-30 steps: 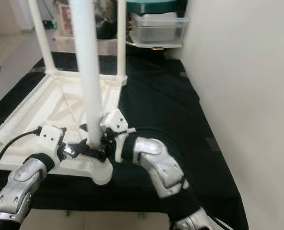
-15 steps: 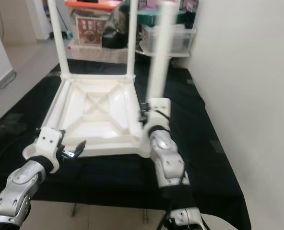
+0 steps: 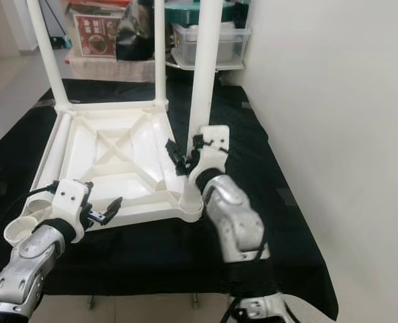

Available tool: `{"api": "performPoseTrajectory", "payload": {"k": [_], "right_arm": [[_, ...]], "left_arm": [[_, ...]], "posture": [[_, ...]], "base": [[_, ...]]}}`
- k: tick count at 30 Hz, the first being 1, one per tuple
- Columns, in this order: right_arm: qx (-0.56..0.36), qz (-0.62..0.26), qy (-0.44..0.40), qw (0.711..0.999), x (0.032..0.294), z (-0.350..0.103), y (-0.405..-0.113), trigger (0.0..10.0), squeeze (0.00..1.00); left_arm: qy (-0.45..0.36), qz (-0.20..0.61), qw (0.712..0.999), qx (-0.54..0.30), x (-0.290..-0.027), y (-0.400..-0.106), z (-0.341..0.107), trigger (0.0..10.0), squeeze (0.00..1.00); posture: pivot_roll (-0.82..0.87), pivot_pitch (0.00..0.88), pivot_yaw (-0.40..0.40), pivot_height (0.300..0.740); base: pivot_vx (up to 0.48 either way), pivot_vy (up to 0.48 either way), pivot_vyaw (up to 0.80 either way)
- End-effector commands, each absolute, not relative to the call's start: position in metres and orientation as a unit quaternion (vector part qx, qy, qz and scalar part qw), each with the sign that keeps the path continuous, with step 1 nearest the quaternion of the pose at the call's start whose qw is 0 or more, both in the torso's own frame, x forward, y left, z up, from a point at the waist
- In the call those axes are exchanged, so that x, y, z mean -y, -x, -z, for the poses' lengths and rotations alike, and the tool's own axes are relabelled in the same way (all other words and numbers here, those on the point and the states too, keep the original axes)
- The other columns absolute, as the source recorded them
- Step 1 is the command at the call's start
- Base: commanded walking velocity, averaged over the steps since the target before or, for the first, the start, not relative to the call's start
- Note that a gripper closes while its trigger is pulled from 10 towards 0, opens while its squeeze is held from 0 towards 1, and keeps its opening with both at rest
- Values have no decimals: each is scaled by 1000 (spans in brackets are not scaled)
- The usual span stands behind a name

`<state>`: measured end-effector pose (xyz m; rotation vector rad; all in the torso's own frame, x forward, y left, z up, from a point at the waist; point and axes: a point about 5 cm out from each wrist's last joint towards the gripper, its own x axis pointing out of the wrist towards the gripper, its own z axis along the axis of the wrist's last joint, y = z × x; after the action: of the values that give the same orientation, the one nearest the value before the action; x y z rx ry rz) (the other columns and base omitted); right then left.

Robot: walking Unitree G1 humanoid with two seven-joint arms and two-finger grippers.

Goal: Building children table

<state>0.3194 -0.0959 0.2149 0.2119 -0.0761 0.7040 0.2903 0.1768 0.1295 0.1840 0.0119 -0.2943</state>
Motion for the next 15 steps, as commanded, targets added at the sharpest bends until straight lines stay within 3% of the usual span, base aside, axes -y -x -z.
{"api": "performPoseTrajectory", "payload": {"k": [1, 3, 4, 5, 7, 8, 9, 10, 11, 12, 13, 14, 15], "right_arm": [[46, -468, -104, 876, 76, -217, -302, 10000, 0], [27, -585, -56, 809, 60, -201, -278, 10000, 0], [27, -585, -56, 809, 60, -201, -278, 10000, 0], [19, -613, -48, 789, 55, -195, -271, 10000, 0], [19, -613, -48, 789, 55, -195, -271, 10000, 0], [14, -628, -37, 777, 51, -189, -266, 7098, 0], [9, -628, -35, 777, 48, -185, -266, 1020, 0], [9, -628, -35, 777, 48, -185, -266, 1020, 0], [5, -608, -34, 794, 47, -182, -271, 0, 0], [5, -608, -34, 794, 47, -182, -271, 0, 0], [-10, -544, -28, 839, 49, -176, -286, 0, 0], [-10, -544, -28, 839, 49, -176, -286, 0, 0], [-40, -432, -28, 901, 58, -168, -310, 0, 0]], "left_arm": [[-90, 147, 985, -8, -176, -291, -128, 10000, 0], [-90, 146, 985, -5, -176, -292, -129, 10000, 0], [-90, 146, 985, -5, -176, -292, -129, 10000, 0], [-90, 145, 985, -4, -177, -292, -130, 10000, 0], [-90, 145, 985, -4, -177, -292, -130, 10000, 0], [-91, 144, 985, -4, -177, -292, -130, 10000, 0], [-92, 143, 986, -4, -178, -291, -130, 10000, 0], [-92, 143, 986, -4, -178, -291, -130, 10000, 0], [-92, 142, 986, -4, -179, -290, -130, 10000, 0], [-92, 142, 986, -4, -179, -290, -130, 10000, 0], [-93, 141, 986, -5, -180, -290, -129, 10000, 0], [-93, 141, 986, -5, -180, -290, -129, 10000, 0], [-93, 141, 986, -6, -180, -289, -129, 10000, 0]], "posture": [[105, 0, -75, 740], [115, 0, -83, 740], [115, 0, -83, 740], [115, 0, -83, 740], [115, 0, -83, 740], [128, 0, -90, 740], [131, 0, -91, 740], [131, 0, -91, 740], [131, 0, -91, 740], [131, 0, -91, 740], [126, 0, -89, 740], [126, 0, -89, 740], [118, 0, -86, 740]], "base": [[0, 0, 0], [0, 0, 0], [0, 0, 0], [0, 0, 0], [0, 0, 0], [0, 0, 0], [0, 0, 0], [0, 0, 0], [0, 0, 0], [0, 0, 0], [0, 0, 0], [0, 0, 0], [0, 0, 0]]}}
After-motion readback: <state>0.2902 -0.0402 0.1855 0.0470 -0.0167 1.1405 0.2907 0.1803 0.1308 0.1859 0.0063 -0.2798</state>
